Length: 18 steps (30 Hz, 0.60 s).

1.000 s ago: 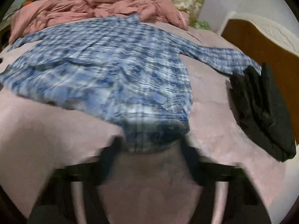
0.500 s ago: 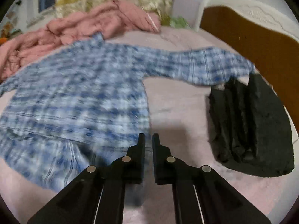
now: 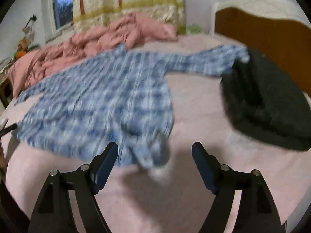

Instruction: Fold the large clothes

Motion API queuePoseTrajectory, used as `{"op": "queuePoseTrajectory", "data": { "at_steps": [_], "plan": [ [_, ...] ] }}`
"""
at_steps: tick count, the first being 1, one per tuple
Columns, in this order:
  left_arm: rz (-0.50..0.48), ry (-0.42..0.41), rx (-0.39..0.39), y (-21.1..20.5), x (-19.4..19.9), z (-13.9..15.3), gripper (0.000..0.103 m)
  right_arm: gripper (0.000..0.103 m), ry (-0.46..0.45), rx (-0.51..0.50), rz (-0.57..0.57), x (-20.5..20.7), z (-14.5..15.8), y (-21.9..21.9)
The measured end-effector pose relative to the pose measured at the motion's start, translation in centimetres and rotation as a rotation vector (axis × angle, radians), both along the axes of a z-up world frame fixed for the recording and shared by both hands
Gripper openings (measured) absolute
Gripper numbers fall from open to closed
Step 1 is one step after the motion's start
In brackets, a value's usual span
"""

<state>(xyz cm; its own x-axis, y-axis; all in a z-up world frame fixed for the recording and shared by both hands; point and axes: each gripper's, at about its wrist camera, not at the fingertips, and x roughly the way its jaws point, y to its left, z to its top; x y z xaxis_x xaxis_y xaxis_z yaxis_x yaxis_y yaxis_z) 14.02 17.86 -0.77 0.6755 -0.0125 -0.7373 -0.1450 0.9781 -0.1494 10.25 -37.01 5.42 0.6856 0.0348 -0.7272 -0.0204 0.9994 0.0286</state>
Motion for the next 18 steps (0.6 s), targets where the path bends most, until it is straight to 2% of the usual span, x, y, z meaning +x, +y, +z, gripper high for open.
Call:
{"op": "queuePoseTrajectory", "data": {
  "at_steps": [1,2,3,4,6,8,11,16,18],
  "plan": [
    [0.004,0.031,-0.011,0.2,0.3,-0.8,0.069,0.078,0.025,0.007,-0.002,0.3,-0.7,0.0],
    [0.007,0.047,-0.013,0.3,0.3,-1.3,0.058,0.074,0.047,0.015,-0.011,0.7,-1.5,-0.1],
    [0.016,0.053,0.005,0.3,0.3,-1.6,0.055,0.055,0.059,0.026,-0.021,1.3,-2.0,-0.3],
    [0.021,0.052,0.028,0.2,0.2,-1.6,0.055,0.028,0.06,0.04,-0.027,1.9,-2.3,-0.6],
    [0.042,0.067,0.076,0.0,0.3,-1.6,0.055,0.01,0.047,0.055,-0.043,2.7,-2.3,-1.1],
    [0.045,0.071,0.101,-0.3,0.3,-1.8,0.055,0.006,0.004,0.055,-0.056,3.7,-1.4,-1.4],
    [0.046,0.064,0.135,-0.6,0.1,-2.0,0.055,0.006,-0.028,-0.042,-0.05,5.2,0.3,-0.9],
    [0.047,0.062,0.131,-0.6,0.1,-2.0,0.055,0.006,0.011,-0.106,-0.064,7.8,0.3,-1.8],
    [0.047,0.056,0.126,-0.6,0.1,-1.9,0.055,0.006,0.024,-0.176,-0.127,8.2,-0.4,-2.5]
  ]
}}
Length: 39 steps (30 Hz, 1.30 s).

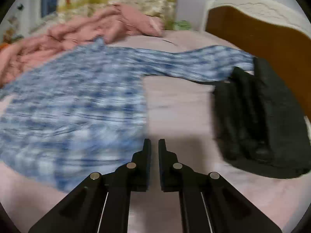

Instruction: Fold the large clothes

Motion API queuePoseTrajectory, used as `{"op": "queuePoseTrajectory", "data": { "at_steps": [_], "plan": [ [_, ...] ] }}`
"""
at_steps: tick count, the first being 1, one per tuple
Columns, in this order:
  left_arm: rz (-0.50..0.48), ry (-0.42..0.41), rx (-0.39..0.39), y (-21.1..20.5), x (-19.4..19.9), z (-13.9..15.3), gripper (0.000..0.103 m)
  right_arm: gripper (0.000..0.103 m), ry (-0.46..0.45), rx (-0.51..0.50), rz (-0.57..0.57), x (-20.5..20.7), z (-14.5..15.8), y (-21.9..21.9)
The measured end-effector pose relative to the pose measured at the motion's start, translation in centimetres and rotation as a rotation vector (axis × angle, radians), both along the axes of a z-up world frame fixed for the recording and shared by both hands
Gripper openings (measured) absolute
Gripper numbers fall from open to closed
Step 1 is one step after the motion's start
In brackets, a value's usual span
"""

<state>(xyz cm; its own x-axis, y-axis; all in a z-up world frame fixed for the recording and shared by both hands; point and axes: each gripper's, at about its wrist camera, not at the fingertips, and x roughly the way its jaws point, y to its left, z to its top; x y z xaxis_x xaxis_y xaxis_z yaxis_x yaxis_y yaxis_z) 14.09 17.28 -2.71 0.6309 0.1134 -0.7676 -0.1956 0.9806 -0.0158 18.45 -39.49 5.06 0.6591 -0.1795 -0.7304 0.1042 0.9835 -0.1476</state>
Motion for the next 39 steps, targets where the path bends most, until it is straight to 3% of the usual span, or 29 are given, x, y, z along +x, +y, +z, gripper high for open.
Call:
{"op": "queuePoseTrajectory", "data": {
  "at_steps": [1,4,7,11,14,18,20,21,23,24,25,27,30,32,34,36,39],
  "plan": [
    [-0.001,-0.007,-0.005,0.1,-0.1,0.0,0.055,0.006,-0.001,-0.012,-0.027,-0.2,-0.2,-0.5],
    [-0.01,-0.04,-0.021,0.2,-0.6,0.5,0.053,0.006,-0.047,0.087,-0.07,-2.0,0.5,-2.2],
    [-0.044,-0.131,0.006,-0.6,-1.9,2.3,0.053,0.006,-0.101,0.124,-0.058,-4.3,1.9,-1.5],
    [-0.082,-0.323,0.11,-3.2,-4.5,6.1,0.086,0.006,-0.204,0.099,-0.032,-7.4,3.6,2.0],
    [-0.115,-0.407,0.099,-4.5,-5.9,8.1,0.103,0.006,-0.258,0.109,-0.002,-9.0,4.2,4.6],
    [-0.154,-0.444,0.114,-6.2,-7.0,9.1,0.103,0.006,-0.228,0.145,0.115,-10.2,4.4,8.0],
    [-0.194,-0.435,0.118,-7.1,-7.2,8.8,0.103,0.007,-0.209,0.124,0.175,-10.6,4.2,9.7],
    [-0.22,-0.422,0.119,-7.5,-7.2,8.5,0.103,0.014,-0.196,0.112,0.211,-10.7,3.9,10.6],
    [-0.251,-0.379,0.115,-8.2,-6.8,7.6,0.103,0.046,-0.174,0.07,0.258,-10.9,3.4,12.2],
    [-0.275,-0.36,0.105,-8.5,-6.7,7.3,0.103,0.073,-0.174,0.054,0.264,-10.9,3.2,12.7],
    [-0.325,-0.332,0.089,-8.9,-6.4,7.0,0.103,0.083,-0.177,0.045,0.273,-11.1,3.0,13.1],
    [-0.412,-0.27,0.092,-10.0,-6.3,6.3,0.103,0.083,-0.158,0.039,0.312,-11.0,2.4,14.0],
    [-0.489,-0.204,0.188,-12.1,-6.0,5.0,0.103,0.083,-0.06,0.009,0.381,-10.1,0.8,15.4],
    [-0.516,-0.172,0.267,-13.6,-5.9,4.0,0.103,0.083,0.004,-0.055,0.428,-9.5,-0.6,16.7],
    [-0.558,-0.113,0.293,-14.6,-5.6,2.9,0.103,0.083,0.051,-0.16,0.473,-9.3,-2.0,18.5],
    [-0.575,-0.062,0.314,-15.2,-5.2,1.9,0.103,0.083,0.078,-0.196,0.516,-9.3,-2.9,19.8],
    [-0.525,-0.05,0.371,-15.2,-4.3,1.2,0.103,0.083,0.096,-0.268,0.527,-8.7,-4.3,21.1]
  ]
}}
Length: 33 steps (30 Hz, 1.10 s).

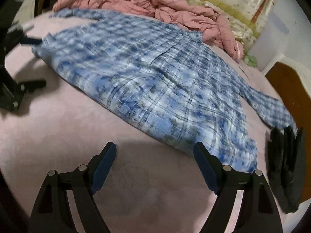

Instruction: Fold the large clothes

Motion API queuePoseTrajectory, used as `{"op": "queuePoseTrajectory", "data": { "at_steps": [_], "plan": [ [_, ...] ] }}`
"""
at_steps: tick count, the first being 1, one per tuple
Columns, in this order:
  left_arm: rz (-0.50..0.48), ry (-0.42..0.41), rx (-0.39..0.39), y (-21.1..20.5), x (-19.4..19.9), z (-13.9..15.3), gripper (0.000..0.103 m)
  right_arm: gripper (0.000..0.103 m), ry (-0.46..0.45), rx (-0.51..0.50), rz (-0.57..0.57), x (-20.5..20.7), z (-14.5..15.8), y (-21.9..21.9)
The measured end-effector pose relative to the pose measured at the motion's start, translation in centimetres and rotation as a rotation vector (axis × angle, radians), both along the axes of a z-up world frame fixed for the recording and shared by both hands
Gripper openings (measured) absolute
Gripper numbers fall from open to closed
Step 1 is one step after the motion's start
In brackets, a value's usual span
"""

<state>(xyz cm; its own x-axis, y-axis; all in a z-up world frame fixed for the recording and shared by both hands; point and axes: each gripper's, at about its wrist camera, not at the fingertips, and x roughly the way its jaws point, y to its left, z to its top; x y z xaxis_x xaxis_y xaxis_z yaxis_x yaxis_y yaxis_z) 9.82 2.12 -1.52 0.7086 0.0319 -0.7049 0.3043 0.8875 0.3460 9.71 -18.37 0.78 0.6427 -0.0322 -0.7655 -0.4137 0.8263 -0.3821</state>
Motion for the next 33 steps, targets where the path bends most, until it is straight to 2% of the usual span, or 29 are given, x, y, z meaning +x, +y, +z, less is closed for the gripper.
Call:
{"op": "queuePoseTrajectory", "data": {
  "at_steps": [3,6,8,9,10,11,12,13,14,15,16,18,22,25,29,33],
  "plan": [
    [0.076,-0.026,0.04,0.9,1.2,0.0,0.103,0.083,-0.057,-0.037,-0.058,1.3,-0.4,-0.5],
    [0.175,-0.058,0.092,2.8,2.6,-0.3,0.103,0.083,-0.098,-0.049,-0.166,3.2,-0.3,-2.4],
    [0.23,-0.08,0.075,4.7,3.1,-0.2,0.102,0.083,-0.116,-0.039,-0.228,4.2,-0.1,-4.0],
    [0.247,-0.087,0.057,5.5,3.2,-0.1,0.089,0.083,-0.131,-0.035,-0.263,4.6,0.1,-5.0],
    [0.264,-0.087,0.043,6.1,3.4,0.0,0.082,0.082,-0.149,-0.038,-0.298,4.8,0.2,-6.0],
    [0.275,-0.081,0.031,6.6,3.5,0.0,0.057,0.079,-0.162,-0.039,-0.319,5.0,0.3,-6.8],
    [0.277,-0.073,0.014,7.0,3.6,-0.1,0.025,0.062,-0.168,-0.036,-0.33,5.1,0.4,-7.4],
    [0.279,-0.061,-0.008,7.4,3.8,-0.2,0.012,0.033,-0.171,-0.028,-0.338,5.1,0.4,-8.0],
    [0.284,-0.052,-0.026,7.7,3.8,-0.2,0.007,0.018,-0.163,0.001,-0.349,5.2,0.4,-8.9],
    [0.294,-0.045,-0.041,7.9,3.8,-0.2,0.007,0.005,-0.155,0.041,-0.359,5.2,0.5,-9.6],
    [0.311,-0.043,-0.056,8.0,3.7,-0.1,0.006,0.004,-0.153,0.07,-0.365,5.1,0.5,-9.9],
    [0.32,-0.051,-0.078,8.1,3.1,0.2,0.004,0.003,-0.173,0.105,-0.374,4.6,1.0,-10.5],
    [0.348,-0.101,-0.067,8.1,1.0,1.0,0.003,0.002,-0.22,0.118,-0.357,2.5,2.0,-10.0],
    [0.371,-0.116,-0.107,8.8,-0.5,1.8,0.003,0.002,-0.234,0.126,-0.347,0.5,2.5,-9.7],
    [0.376,-0.139,-0.13,9.1,-3.3,3.0,0.003,0.002,-0.231,0.14,-0.351,-2.7,2.8,-9.8],
    [0.374,-0.125,-0.15,9.3,-6.9,3.7,0.003,0.002,-0.209,0.159,-0.375,-5.8,2.9,-10.0]
  ]
}}
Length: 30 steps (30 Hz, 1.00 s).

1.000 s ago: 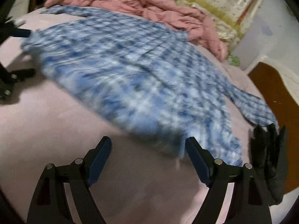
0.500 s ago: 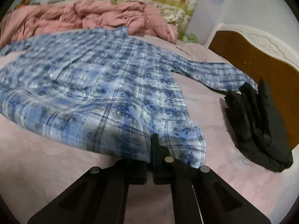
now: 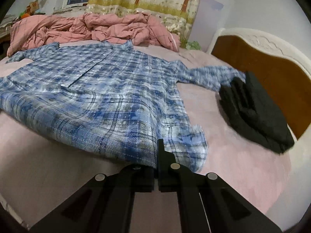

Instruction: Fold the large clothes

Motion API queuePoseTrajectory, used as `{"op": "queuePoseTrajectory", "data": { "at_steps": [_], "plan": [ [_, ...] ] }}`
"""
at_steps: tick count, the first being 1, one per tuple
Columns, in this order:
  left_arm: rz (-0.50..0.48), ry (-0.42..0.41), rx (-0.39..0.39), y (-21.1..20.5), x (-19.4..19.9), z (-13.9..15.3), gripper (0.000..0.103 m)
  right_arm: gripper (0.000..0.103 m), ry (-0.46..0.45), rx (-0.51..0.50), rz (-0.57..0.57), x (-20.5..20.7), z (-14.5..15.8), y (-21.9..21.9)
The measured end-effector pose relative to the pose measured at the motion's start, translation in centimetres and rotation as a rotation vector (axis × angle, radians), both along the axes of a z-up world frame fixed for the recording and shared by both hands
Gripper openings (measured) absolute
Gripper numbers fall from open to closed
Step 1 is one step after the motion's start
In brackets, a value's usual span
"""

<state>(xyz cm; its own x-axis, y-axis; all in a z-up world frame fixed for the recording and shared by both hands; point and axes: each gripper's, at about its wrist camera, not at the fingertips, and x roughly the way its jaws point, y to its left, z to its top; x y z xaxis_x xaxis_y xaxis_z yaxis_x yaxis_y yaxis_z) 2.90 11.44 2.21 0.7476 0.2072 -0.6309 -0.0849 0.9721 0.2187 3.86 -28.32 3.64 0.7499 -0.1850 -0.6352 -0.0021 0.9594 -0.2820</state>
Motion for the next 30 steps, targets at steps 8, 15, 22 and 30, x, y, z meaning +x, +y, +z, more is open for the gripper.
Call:
{"op": "queuePoseTrajectory", "data": {
  "at_steps": [8,15,22,30],
  "plan": [
    [0.004,0.032,-0.033,0.6,-3.1,0.8,0.004,0.002,-0.005,0.054,-0.01,-3.9,1.5,0.0],
    [-0.031,0.055,0.004,0.5,3.1,2.1,0.007,0.002,-0.031,0.095,-0.009,2.7,4.0,-0.5],
    [-0.112,0.24,0.043,2.0,14.8,1.0,0.008,0.002,0.038,0.123,0.007,14.2,4.1,-0.2],
    [-0.114,0.292,-0.093,2.6,21.8,-0.4,0.009,0.002,0.144,0.127,-0.011,21.4,0.6,-0.3]
  ]
}}
